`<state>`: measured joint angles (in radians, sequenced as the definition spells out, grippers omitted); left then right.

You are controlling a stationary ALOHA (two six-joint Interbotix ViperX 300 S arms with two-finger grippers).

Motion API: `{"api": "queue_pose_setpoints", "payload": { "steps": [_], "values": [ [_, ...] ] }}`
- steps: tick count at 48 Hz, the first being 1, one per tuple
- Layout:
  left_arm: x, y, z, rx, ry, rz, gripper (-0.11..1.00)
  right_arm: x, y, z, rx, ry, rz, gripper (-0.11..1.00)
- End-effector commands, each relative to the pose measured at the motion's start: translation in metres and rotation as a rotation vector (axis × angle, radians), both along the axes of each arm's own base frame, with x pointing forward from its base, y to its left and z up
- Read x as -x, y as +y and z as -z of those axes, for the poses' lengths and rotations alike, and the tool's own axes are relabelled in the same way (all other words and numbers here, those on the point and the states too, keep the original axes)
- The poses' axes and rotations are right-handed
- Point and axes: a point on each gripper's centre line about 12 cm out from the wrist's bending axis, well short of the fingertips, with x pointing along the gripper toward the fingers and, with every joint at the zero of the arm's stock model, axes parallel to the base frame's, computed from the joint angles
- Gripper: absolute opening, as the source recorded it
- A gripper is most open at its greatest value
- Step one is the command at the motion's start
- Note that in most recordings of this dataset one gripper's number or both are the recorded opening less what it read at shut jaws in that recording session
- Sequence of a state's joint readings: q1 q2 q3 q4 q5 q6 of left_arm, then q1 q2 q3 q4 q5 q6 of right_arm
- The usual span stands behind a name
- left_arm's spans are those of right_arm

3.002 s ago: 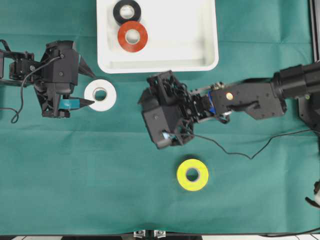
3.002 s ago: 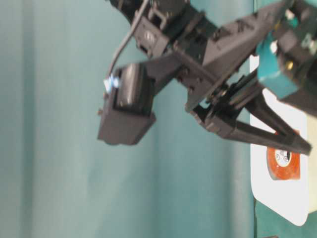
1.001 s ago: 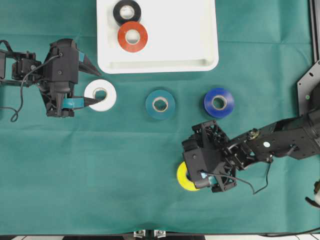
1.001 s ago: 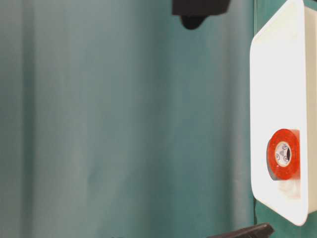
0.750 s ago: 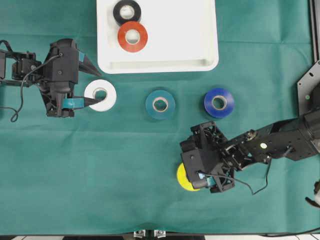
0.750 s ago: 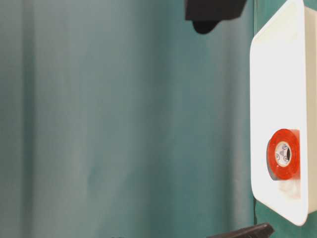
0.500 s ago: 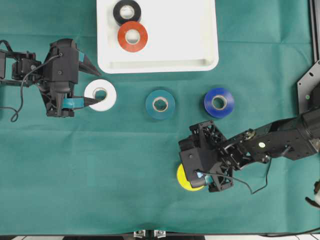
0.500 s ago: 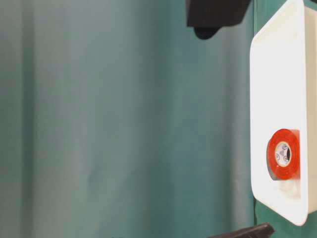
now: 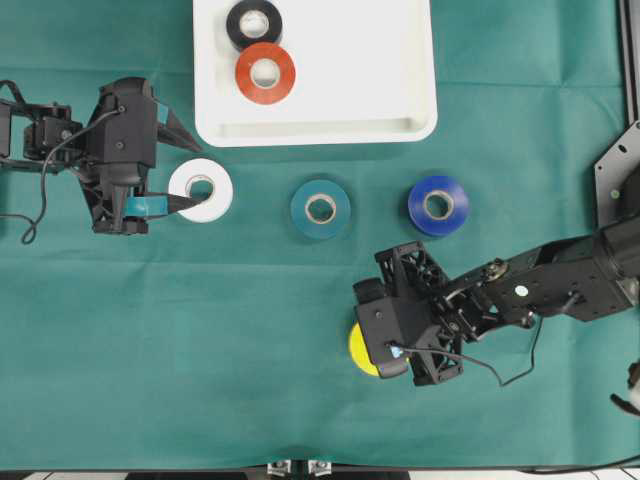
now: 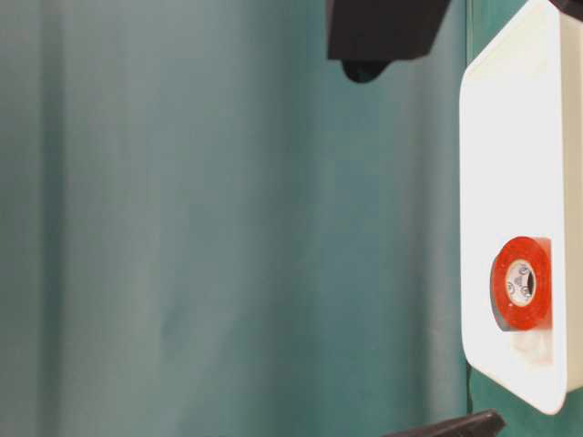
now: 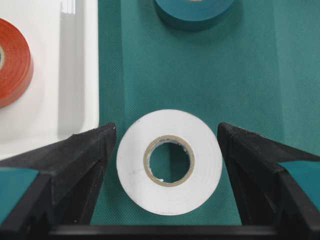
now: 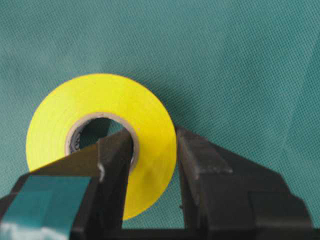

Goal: Put the tape alternately from left to right into the white case.
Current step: 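Grip the yellow roll and lift it toward the tray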

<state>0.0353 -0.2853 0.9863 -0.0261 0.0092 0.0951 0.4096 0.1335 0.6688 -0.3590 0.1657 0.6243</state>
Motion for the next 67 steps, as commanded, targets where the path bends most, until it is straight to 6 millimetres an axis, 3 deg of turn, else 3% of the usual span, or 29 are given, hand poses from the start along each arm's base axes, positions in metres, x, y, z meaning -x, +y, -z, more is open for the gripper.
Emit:
{"api": "queue_pose_setpoints", "payload": {
  "steps": [1,23,38,50,67],
  "values": [
    [0.003,-0.001,0.001,0.001,-0.005,0.002,0.88,-0.006,0.003,-0.020,-0.024,-0.055,0.000,0.26],
    [0.004,-0.001,0.002,0.000,0.000,0.001,0.88,-0.002,-0.024,-0.071,-0.021,-0.121,0.075,0.26],
    [0.004,-0.001,0.002,0.002,0.003,-0.001,0.88,-0.007,-0.050,-0.072,-0.008,-0.122,0.136,0.26],
    [0.004,-0.001,0.002,0.001,0.003,0.000,0.88,-0.009,-0.091,-0.074,0.059,-0.145,0.192,0.26],
    [0.004,-0.001,0.002,0.001,0.005,0.000,0.88,0.004,-0.165,-0.077,0.130,-0.153,0.351,0.26]
  ]
}}
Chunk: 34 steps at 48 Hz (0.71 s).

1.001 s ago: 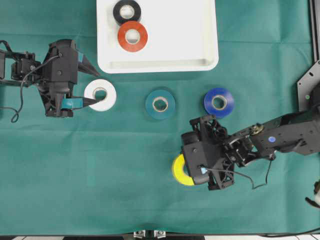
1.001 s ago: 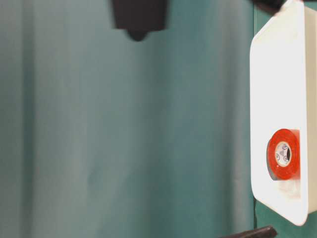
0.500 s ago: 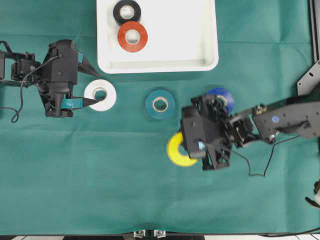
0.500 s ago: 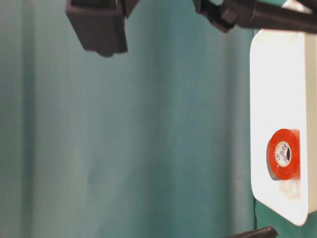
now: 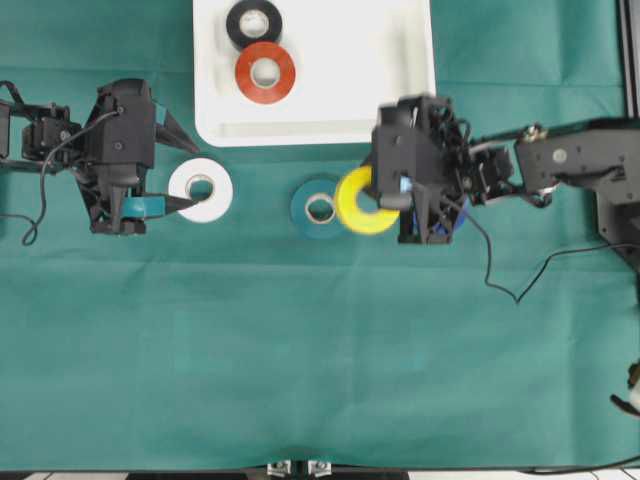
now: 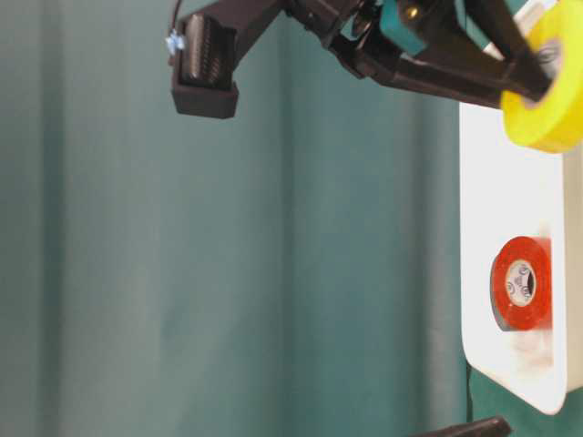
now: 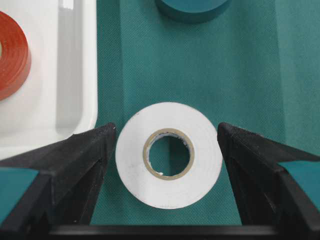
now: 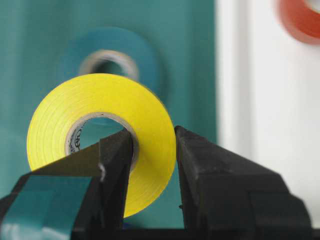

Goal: Put the tape alternately from left to right into the white case.
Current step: 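Grip the yellow roll and lift it toward the tray, then lower the yellow roll into the tray's right side and release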

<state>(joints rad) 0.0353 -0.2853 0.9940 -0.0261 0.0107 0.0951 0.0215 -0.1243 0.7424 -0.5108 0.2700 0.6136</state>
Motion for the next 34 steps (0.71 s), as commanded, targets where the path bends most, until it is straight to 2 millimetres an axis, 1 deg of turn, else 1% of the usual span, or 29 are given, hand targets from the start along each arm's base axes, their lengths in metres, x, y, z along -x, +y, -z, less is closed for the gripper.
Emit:
{"api": "queue_pose_setpoints", "payload": {
  "steps": [1,9,19,27,34],
  "values": [
    [0.002,-0.001,0.000,0.000,-0.005,0.003,0.88,0.001,-0.018,-0.011,0.007,-0.036,0.047,0.26],
    [0.002,-0.001,0.000,0.001,-0.005,0.002,0.88,0.006,-0.050,-0.008,0.031,-0.028,0.117,0.26],
    [0.002,-0.001,0.000,0.002,-0.003,-0.001,0.88,0.015,-0.078,-0.005,0.094,-0.015,0.148,0.26],
    [0.002,0.000,0.000,0.002,-0.005,-0.001,0.88,0.021,-0.094,-0.002,0.097,-0.023,0.180,0.26],
    [0.002,-0.001,0.000,0.001,-0.005,0.002,0.88,0.022,-0.101,0.000,0.084,-0.048,0.189,0.26]
  ]
}}
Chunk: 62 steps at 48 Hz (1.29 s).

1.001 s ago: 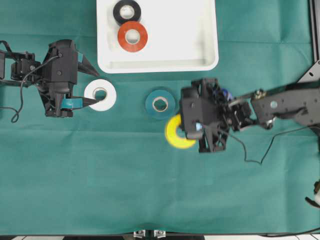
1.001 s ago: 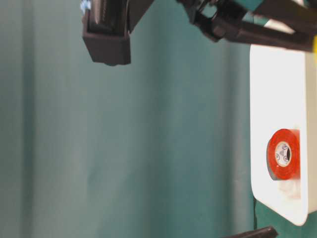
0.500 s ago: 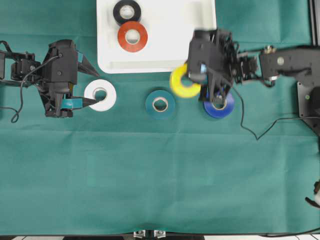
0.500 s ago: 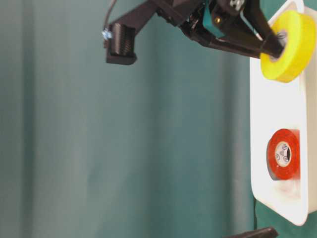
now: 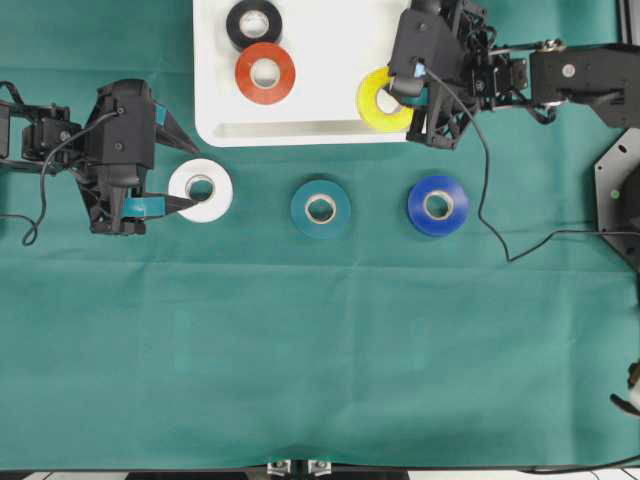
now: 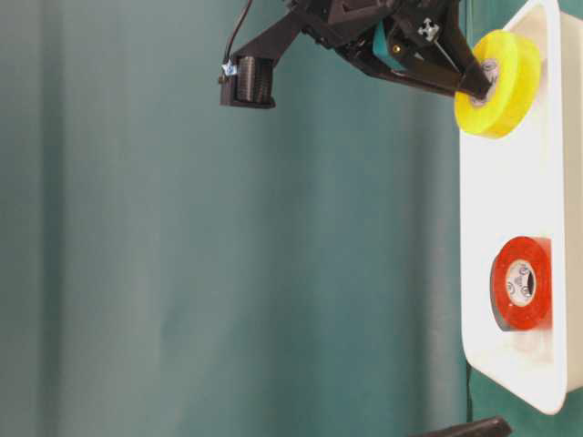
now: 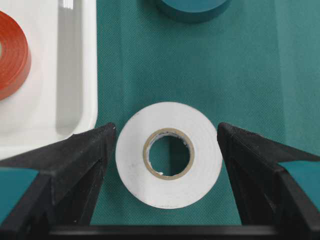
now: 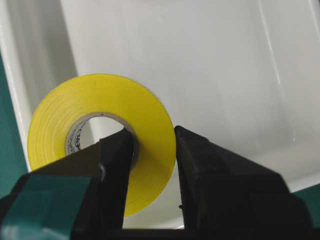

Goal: Put the tape alternately from left to right into the white case.
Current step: 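Lower the yellow roll into the tray's right side and release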

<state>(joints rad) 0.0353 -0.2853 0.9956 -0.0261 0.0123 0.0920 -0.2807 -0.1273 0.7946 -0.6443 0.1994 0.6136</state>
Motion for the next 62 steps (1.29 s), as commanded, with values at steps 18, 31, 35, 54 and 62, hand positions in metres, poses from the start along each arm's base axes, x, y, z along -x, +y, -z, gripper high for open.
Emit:
{"api": "queue_pose_setpoints", "payload": {
  "steps": [18,31,35,54,62],
  "values": [
    [0.001,-0.001,-0.001,0.001,-0.008,0.002,0.88,0.001,-0.008,0.001,-0.016,-0.057,0.003,0.26],
    [0.001,0.000,-0.001,0.001,-0.008,0.000,0.88,0.001,-0.007,0.001,-0.021,-0.063,0.002,0.26],
    [0.001,-0.001,-0.001,0.001,-0.009,0.002,0.88,0.001,-0.007,0.001,-0.021,-0.062,0.003,0.26],
    [0.000,-0.001,-0.002,-0.001,-0.014,0.003,0.88,0.002,-0.008,0.001,-0.021,-0.059,0.004,0.49],
    [0.000,0.000,-0.002,-0.002,-0.014,0.002,0.88,0.002,-0.007,0.002,-0.022,-0.059,0.004,0.86]
  ]
}}
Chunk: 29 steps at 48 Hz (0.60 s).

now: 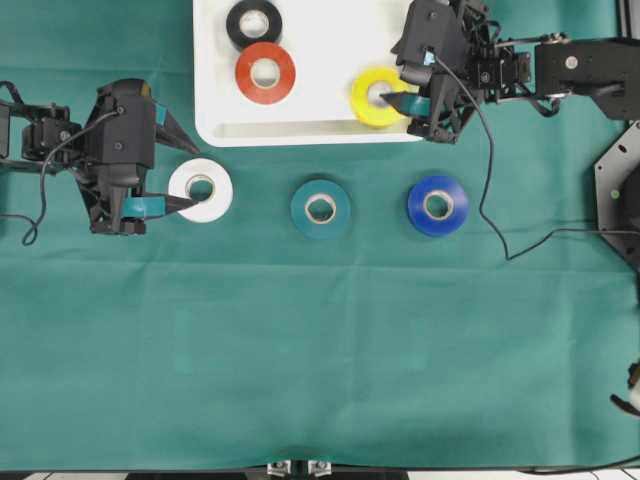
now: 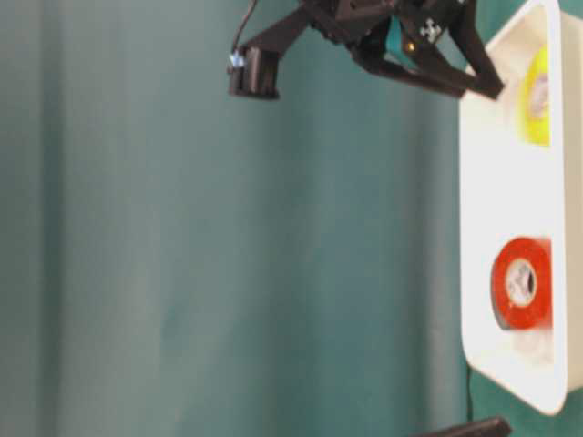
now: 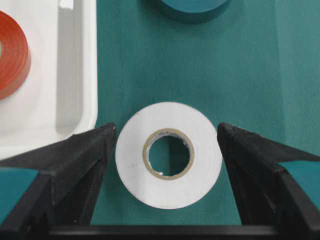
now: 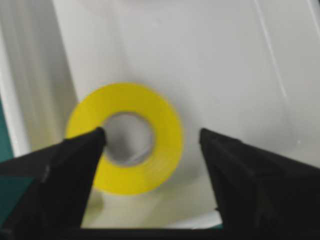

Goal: Put the tape alternately from left to right into the white case.
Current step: 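Lower the yellow roll into the tray's right side and release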

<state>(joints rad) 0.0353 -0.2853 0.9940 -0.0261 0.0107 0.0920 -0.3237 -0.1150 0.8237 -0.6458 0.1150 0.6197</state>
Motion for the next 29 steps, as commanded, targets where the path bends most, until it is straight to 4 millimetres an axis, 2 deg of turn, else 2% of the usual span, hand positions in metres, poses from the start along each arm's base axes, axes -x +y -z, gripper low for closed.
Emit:
{"api": "queue_pose_setpoints", "payload": {
  "steps": [1,4,29],
  "values": [
    [0.0009,-0.0005,-0.0014,0.000,-0.011,0.001,0.88,-0.0025,0.0002,-0.0064,0.005,-0.023,-0.004,0.84],
    [0.0009,-0.0009,-0.0014,0.000,-0.011,0.003,0.88,-0.0023,0.0004,-0.0061,0.003,-0.025,-0.005,0.80],
    [0.0005,-0.0004,-0.0019,-0.001,-0.012,0.001,0.88,0.0013,0.0016,-0.0018,-0.001,-0.012,-0.005,0.80]
  ]
}}
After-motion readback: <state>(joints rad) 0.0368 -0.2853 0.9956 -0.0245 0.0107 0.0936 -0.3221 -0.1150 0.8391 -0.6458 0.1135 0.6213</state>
